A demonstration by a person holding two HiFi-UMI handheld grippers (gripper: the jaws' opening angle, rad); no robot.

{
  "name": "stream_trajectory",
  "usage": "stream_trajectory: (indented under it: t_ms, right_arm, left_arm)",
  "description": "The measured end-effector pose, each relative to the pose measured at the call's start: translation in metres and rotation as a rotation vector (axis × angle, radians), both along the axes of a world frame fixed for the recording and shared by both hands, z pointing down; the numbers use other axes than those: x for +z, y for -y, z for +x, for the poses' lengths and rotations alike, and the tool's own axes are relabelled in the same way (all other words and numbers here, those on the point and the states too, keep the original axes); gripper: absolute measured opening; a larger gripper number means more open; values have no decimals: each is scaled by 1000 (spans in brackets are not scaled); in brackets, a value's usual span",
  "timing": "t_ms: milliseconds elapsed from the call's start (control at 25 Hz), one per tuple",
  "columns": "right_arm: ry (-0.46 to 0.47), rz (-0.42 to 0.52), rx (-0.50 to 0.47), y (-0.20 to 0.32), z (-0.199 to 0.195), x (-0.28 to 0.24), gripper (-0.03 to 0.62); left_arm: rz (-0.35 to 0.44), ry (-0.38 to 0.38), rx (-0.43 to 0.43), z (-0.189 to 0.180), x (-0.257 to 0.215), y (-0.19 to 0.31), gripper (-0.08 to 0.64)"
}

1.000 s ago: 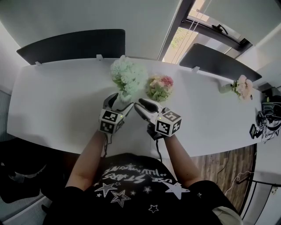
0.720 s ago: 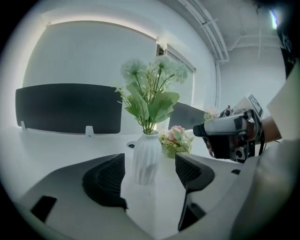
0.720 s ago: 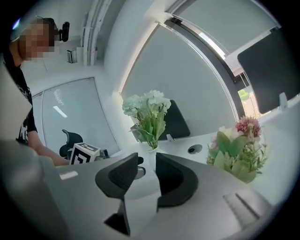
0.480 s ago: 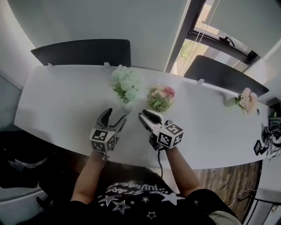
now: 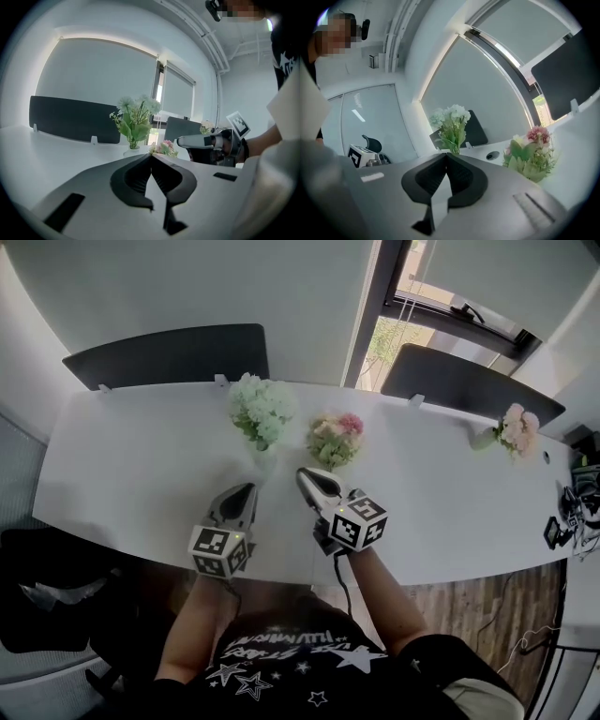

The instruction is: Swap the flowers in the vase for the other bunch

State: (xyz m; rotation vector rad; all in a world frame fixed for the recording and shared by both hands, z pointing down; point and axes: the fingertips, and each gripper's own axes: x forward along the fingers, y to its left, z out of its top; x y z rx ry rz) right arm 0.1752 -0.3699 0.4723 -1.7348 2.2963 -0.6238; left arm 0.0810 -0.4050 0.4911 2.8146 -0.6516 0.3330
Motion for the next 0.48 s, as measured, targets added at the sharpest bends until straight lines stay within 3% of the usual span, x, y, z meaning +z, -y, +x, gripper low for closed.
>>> stream_trajectory:
  t_ms: [480]
  right_arm:
    - [-5, -4, 146, -74, -74, -21, 3]
  left_arm:
    - [-17, -73, 90, -83, -22, -63, 8]
